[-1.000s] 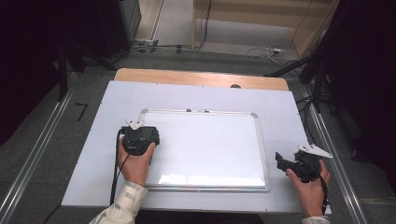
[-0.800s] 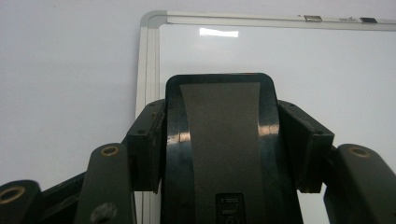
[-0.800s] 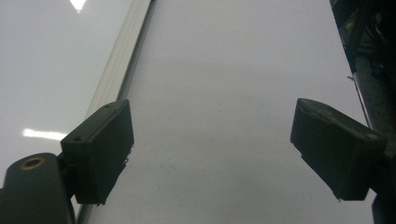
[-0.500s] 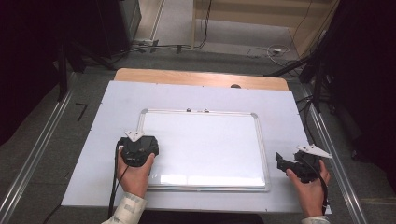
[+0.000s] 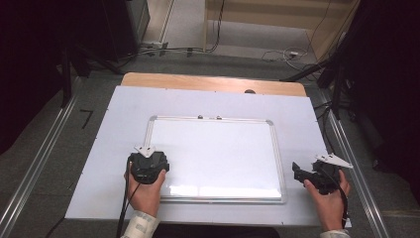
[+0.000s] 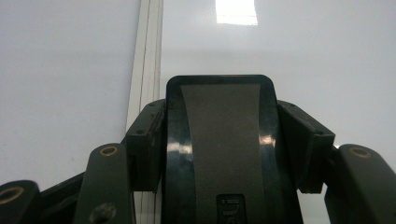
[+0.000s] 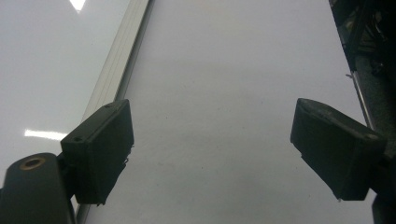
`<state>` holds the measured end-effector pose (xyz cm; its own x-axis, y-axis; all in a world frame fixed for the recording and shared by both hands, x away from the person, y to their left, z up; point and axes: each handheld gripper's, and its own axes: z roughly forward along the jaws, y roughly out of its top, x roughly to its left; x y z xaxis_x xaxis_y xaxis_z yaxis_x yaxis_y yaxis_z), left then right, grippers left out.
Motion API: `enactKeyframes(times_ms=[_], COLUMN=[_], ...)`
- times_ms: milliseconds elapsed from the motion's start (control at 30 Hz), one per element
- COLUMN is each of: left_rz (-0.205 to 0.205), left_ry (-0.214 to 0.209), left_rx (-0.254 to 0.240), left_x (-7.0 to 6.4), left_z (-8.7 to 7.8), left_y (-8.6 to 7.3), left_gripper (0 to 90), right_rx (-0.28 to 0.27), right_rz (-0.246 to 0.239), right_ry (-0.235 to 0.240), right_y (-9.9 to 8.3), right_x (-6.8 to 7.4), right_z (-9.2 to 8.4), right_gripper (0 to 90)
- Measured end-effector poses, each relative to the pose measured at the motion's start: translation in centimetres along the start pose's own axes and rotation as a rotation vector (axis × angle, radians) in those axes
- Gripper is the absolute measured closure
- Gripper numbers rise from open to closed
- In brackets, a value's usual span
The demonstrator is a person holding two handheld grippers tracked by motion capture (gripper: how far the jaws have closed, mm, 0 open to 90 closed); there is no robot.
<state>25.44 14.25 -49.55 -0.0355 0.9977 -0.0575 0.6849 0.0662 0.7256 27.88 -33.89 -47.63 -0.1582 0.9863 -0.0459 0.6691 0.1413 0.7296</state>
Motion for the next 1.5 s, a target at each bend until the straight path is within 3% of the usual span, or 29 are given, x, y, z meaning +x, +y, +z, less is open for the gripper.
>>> enactKeyframes(times_ms=[200, 300, 467, 867, 1100, 1500], left_rz=[0.013, 0.030, 0.027, 0.020, 0.007, -0.014], left_ry=[-0.007, -0.033, -0.031, -0.110, -0.138, -0.121], left_rx=[-0.002, 0.008, -0.006, -0.045, -0.079, -0.096], left_x=[0.1, -0.1, 0.1, 0.4, 1.2, 3.8], left_z=[0.0, 0.0, -0.2, -1.7, -2.8, -3.2], left_y=[0.1, 0.2, 0.2, 1.0, 1.4, 1.5], left_gripper=[38.3, 32.9, 29.9, 25.0, 25.0, 24.3], right_rx=[0.001, -0.001, -0.003, -0.004, -0.006, -0.005], right_rz=[0.001, 0.003, 0.005, 0.006, 0.008, 0.009], right_ry=[-0.001, -0.001, 0.000, 0.000, -0.005, -0.008], right_y=[0.0, 0.0, 0.0, 0.0, -0.1, -0.1], right_x=[0.0, 0.0, 0.0, -0.1, -0.2, -0.2], right_z=[0.0, -0.1, -0.1, -0.2, -0.3, -0.3], right_gripper=[12.0, 12.0, 12.0, 11.9, 12.0, 11.9])
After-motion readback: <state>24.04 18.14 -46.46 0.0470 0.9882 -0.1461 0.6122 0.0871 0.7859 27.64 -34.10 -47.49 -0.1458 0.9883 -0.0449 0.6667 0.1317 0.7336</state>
